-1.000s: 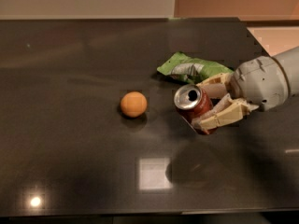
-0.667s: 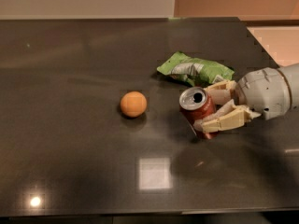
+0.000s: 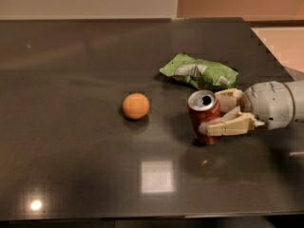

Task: Place coke can upright

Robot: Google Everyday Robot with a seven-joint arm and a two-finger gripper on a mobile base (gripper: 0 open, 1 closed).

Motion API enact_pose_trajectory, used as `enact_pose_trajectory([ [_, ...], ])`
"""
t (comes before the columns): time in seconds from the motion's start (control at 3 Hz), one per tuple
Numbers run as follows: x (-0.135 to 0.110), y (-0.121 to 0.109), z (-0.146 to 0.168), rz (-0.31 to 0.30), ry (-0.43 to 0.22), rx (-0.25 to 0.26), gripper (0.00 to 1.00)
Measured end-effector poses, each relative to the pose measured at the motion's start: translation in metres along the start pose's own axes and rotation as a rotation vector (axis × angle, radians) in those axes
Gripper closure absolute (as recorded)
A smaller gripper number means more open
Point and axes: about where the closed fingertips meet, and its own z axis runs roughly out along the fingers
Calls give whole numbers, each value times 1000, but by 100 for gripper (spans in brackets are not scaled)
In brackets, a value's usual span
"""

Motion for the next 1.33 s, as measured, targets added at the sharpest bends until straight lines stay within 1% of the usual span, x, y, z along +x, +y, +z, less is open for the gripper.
enact_pose_trajectory([
  [0.33,6,-2,-1,13,-38,2,82],
  [0.67,11,-4,-2,38,-72,-6,58],
  [1.33,23,-9,-2,110,-125,-28,12],
])
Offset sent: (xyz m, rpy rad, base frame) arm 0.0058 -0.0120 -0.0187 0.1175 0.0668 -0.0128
